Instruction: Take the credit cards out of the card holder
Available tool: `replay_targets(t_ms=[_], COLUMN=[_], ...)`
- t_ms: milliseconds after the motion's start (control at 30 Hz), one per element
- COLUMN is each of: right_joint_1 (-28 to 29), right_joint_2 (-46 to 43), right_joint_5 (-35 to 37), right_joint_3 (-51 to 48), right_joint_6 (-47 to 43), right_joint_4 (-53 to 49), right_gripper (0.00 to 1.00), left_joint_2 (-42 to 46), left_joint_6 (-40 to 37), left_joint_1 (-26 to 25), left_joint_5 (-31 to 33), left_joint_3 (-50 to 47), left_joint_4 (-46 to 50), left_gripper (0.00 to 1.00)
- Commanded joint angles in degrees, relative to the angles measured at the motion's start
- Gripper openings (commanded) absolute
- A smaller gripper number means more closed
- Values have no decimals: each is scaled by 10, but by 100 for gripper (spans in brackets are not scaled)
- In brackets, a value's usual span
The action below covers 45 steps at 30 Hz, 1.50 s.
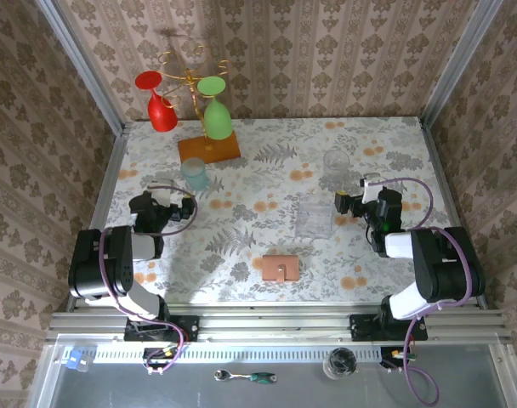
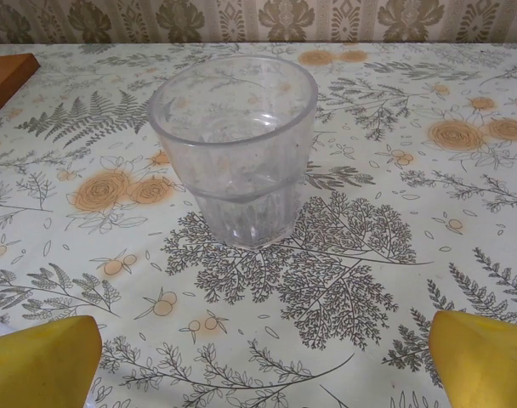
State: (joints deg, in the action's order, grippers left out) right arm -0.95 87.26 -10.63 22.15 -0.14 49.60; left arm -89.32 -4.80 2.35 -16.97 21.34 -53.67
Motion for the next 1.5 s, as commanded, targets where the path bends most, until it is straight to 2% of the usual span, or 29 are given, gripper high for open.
replay_targets(t_ms=[0,467,600,1133,1333,1467], right_joint_1=[-4,-4,-5,-5,-1,0], right_joint_2=[2,2,3,2,-37,-71], right_joint_5=[-14,-14,-14,-9,16,17], right_joint_3=[-4,-4,-3,-4,18,31], right_joint_6=[-8,-9,-8,-6,-2,-1], right_joint_4=[19,21,21,21,-51,-110], right_gripper=[100,100,100,100,100,100], left_joint_2=[1,2,0,0,9,49], left_joint_6=[-13,-12,1,14,10,12], left_joint_1=[1,1,2,9,-4,-10], left_joint_5=[-16,-12,21,34,73,100], left_joint_3=[-6,-6,0,-2,-24,-21], left_joint_4=[-22,-23,-13,-18,-52,-12], left_gripper=[100,100,100,100,100,100])
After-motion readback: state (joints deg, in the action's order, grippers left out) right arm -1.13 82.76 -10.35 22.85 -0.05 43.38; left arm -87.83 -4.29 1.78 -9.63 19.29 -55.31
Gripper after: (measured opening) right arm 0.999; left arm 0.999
